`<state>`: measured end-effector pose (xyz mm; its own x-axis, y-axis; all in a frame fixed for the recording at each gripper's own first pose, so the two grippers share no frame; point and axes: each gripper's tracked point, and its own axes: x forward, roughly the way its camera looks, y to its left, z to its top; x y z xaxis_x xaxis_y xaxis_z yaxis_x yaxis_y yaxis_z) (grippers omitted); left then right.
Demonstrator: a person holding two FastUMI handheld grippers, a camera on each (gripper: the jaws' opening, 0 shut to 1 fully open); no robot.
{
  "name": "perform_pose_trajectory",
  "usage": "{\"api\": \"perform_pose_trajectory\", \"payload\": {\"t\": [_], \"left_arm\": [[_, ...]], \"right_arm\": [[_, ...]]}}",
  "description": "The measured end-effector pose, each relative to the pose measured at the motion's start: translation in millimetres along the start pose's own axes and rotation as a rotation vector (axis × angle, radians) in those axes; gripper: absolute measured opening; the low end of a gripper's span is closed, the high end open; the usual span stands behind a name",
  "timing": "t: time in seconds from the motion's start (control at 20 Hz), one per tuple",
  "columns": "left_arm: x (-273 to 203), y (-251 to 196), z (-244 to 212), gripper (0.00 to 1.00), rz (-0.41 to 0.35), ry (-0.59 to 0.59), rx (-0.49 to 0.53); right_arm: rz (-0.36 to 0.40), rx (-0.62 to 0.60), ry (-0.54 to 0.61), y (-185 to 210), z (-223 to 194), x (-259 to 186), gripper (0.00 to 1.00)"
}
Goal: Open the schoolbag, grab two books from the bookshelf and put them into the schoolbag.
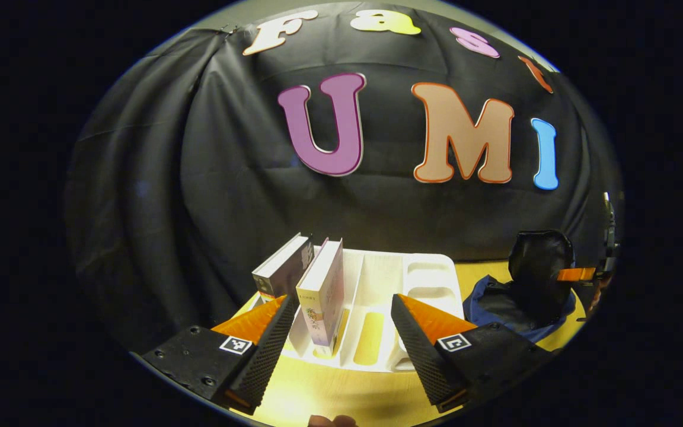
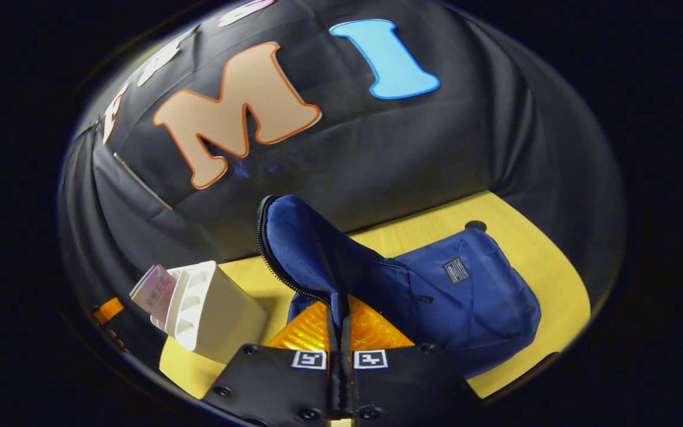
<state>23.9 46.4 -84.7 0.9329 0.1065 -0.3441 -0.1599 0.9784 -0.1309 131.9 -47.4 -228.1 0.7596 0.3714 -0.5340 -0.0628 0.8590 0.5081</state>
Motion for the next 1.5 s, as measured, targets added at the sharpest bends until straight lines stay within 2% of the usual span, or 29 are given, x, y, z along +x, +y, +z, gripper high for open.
{"api": "perform_pose_trajectory", "payload": {"t": [0.2, 0.5, 0.7, 1.0, 1.2, 1.3, 1.4, 1.45, 1.5], "left_arm": [[31.0, 14.0, 9.7, 0.97, -0.006, 0.067, 0.022], [77.0, 34.9, -10.4, 0.95, -0.012, 0.255, 0.080], [100.3, 31.9, -23.7, 0.94, -0.053, 0.345, 0.101], [114.3, 26.9, -37.4, 0.94, -0.092, 0.498, 0.099], [120.9, 33.6, -50.2, 0.92, -0.061, 0.593, 0.181], [120.1, 31.5, -52.0, 0.93, -0.075, 0.618, 0.207], [119.0, 26.4, -58.2, 0.89, -0.101, 0.670, 0.213], [115.8, 31.4, -60.0, 0.81, -0.087, 0.700, 0.212], [110.9, 29.3, -62.5, 0.63, -0.107, 0.727, 0.187]], "right_arm": [[0.000, 0.075, -0.015, 1.5, 0.5, -2.1, 0.04], [0.000, 0.044, -0.017, 0.6, 0.7, -1.5, 0.03], [-0.001, 0.062, -0.018, 1.2, 1.2, -1.8, 0.03], [-0.009, 0.060, -0.016, 0.0, 1.4, -2.5, 0.03], [-0.012, 0.046, -0.011, -0.6, 0.9, -1.6, 0.03], [-0.012, 0.041, -0.008, -0.5, -0.3, -1.4, 0.03], [-0.013, 0.040, -0.006, -0.7, -0.4, -1.0, 0.03], [-0.013, 0.042, -0.005, -0.6, -0.9, -1.2, 0.03], [-0.014, 0.044, -0.004, -0.7, -0.9, -0.7, 0.03]]}}
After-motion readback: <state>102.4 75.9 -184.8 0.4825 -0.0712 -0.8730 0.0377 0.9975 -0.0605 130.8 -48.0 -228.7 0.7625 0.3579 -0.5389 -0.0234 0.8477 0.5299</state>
